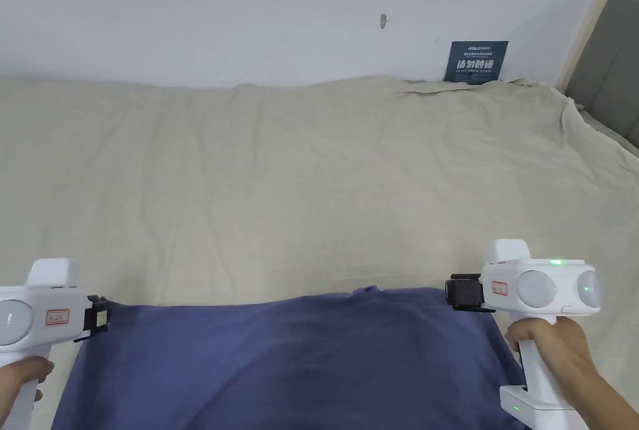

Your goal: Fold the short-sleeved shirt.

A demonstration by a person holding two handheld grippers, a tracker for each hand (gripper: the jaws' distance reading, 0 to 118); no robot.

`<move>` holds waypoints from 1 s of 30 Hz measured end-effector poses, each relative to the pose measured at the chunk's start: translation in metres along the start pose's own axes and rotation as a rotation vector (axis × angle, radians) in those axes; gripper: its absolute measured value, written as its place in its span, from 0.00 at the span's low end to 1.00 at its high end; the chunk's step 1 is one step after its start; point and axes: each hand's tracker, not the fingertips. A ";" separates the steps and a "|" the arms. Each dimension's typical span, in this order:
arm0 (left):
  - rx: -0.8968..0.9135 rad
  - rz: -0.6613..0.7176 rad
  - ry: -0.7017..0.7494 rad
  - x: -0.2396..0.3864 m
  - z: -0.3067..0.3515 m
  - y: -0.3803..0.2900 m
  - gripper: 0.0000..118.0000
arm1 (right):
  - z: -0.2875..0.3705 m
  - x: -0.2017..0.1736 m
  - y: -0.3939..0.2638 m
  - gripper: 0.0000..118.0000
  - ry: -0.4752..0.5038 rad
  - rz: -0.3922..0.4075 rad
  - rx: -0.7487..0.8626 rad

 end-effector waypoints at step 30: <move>0.139 0.128 -0.039 -0.028 0.115 -0.072 0.01 | 0.233 -0.003 -0.097 0.04 0.203 -0.006 0.329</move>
